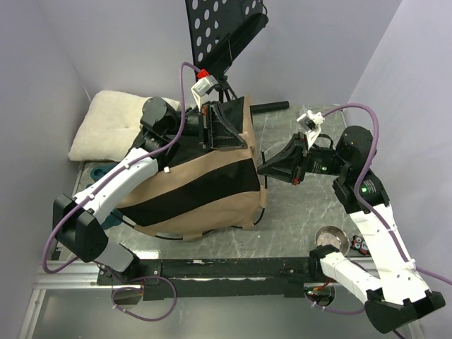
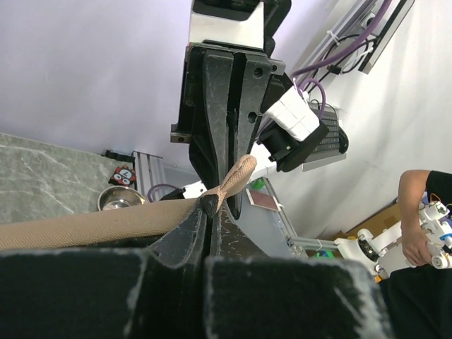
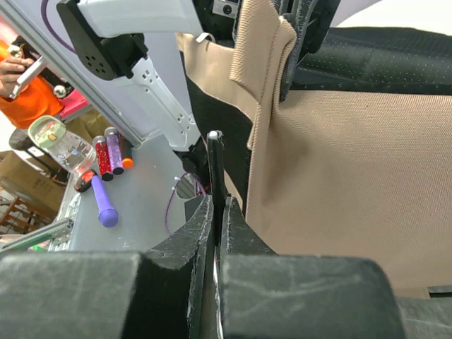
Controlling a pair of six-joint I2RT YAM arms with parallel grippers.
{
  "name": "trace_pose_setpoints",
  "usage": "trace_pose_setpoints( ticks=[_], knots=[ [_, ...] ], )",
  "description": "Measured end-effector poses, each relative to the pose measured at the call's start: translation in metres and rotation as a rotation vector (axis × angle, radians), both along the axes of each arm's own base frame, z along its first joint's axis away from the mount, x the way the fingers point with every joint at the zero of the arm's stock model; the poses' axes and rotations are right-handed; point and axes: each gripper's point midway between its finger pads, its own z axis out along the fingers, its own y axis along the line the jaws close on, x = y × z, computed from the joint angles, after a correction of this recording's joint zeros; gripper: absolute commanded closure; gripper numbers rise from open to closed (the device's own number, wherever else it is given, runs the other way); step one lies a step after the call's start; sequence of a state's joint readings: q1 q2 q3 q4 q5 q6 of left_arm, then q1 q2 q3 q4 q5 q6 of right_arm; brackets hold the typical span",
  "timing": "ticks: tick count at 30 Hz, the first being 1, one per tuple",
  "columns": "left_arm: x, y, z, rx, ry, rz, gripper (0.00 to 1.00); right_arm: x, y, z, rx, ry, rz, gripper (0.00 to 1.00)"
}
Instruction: Set up the pet tent
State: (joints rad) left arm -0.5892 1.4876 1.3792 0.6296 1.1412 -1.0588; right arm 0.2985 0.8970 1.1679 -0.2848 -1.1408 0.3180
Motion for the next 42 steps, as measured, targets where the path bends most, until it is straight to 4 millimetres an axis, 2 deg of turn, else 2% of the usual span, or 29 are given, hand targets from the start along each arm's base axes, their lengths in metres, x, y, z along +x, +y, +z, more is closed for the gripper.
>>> trace_pose_setpoints(
  ticks=[12, 21, 32, 42],
  knots=[
    [-0.011, -0.01, -0.004, 0.013, -0.044, -0.025, 0.99, -0.001, 0.008, -0.011, -0.02, 0.054, 0.047, 1.0],
    [-0.011, -0.016, -0.011, 0.026, -0.058, -0.016, 0.99, -0.002, 0.01, -0.016, -0.032, 0.077, 0.065, 1.0],
    [-0.021, -0.01, -0.008, 0.025, -0.108, -0.023, 0.99, -0.004, 0.009, -0.016, -0.035, 0.074, 0.067, 1.0],
    [-0.018, -0.011, -0.012, 0.035, -0.112, -0.009, 0.99, -0.005, 0.009, -0.016, -0.035, 0.075, 0.071, 1.0]
  ],
)
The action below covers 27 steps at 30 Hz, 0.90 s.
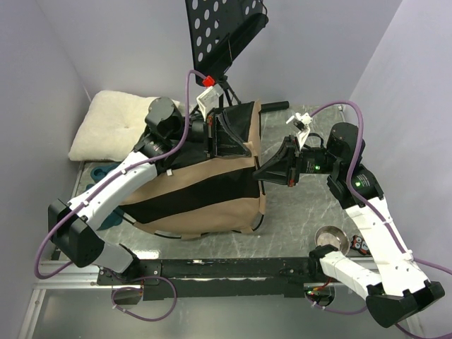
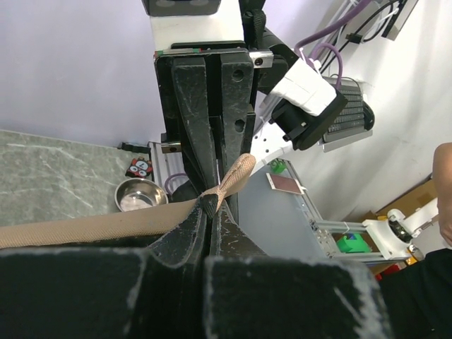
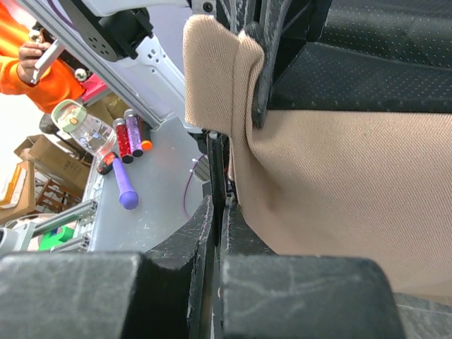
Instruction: Set up the pet tent
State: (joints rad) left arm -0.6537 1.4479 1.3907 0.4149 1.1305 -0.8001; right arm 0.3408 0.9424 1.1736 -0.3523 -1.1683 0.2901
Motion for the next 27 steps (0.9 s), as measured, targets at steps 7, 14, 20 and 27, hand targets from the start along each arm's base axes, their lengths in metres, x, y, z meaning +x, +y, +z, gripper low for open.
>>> trace_pose_setpoints(
  ticks=[7, 14, 20, 27],
  knots=[
    [-0.005, -0.007, -0.011, 0.028, -0.011, -0.007, 0.99, -0.001, 0.0, -0.001, -0.003, 0.009, 0.005, 1.0],
    [-0.008, -0.007, -0.018, 0.05, -0.048, -0.004, 0.99, -0.002, 0.0, -0.004, -0.009, 0.023, 0.008, 1.0],
    [-0.015, -0.012, -0.035, 0.104, -0.144, 0.003, 0.99, -0.003, 0.0, -0.005, -0.013, 0.03, 0.013, 1.0],
    [-0.017, -0.007, -0.036, 0.124, -0.208, 0.03, 0.99, -0.01, 0.0, -0.006, -0.014, 0.036, 0.044, 0.36]
  ],
)
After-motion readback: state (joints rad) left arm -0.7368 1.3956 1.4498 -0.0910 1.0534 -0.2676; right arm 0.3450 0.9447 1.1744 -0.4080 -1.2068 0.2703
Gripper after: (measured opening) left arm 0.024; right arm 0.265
